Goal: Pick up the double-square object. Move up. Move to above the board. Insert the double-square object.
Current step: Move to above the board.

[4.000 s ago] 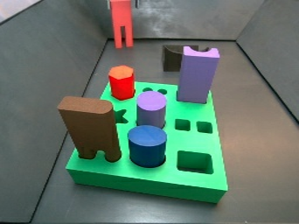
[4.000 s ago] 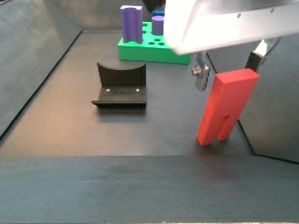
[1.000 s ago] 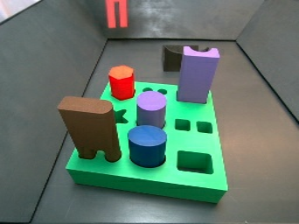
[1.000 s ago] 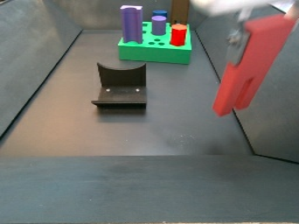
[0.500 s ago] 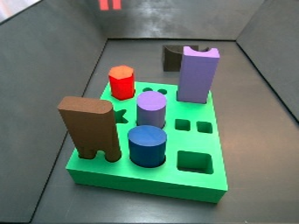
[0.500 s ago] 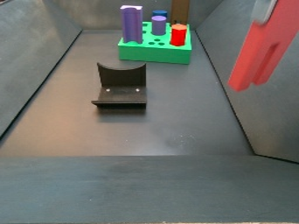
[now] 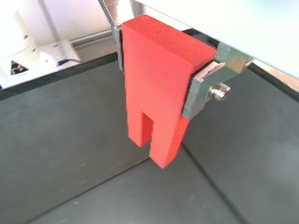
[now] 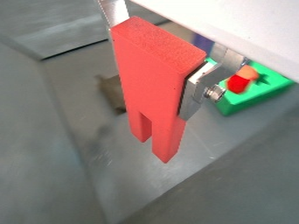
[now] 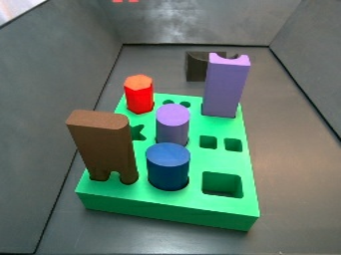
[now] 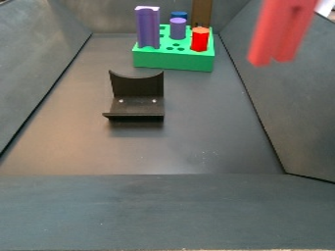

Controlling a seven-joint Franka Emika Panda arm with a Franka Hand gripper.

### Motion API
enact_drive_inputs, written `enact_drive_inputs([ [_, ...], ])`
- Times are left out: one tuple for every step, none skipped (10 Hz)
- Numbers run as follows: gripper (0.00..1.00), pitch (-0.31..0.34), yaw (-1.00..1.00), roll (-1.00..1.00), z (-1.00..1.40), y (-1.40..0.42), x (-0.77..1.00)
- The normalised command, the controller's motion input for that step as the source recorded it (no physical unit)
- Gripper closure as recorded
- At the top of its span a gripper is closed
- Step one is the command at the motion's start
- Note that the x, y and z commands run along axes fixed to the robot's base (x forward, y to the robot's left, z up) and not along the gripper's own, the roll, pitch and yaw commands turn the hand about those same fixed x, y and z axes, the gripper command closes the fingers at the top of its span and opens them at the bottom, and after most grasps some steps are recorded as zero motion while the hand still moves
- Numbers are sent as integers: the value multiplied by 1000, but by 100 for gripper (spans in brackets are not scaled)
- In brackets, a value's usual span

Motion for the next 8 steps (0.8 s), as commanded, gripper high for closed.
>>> enact_drive_inputs([
  [100, 64, -1000, 55, 86, -1000, 279],
  [100, 59, -820, 24, 85, -1000, 280],
  [100, 62, -452, -14, 86, -1000, 281],
  [100, 64, -325, -49, 87, -1000, 284],
  [100, 81, -152, -44, 89, -1000, 293],
  [100, 95, -67, -29, 89, -1000, 299],
  [100, 111, -42, -20, 91, -1000, 306],
  [100, 117, -24, -31, 93, -1000, 312],
])
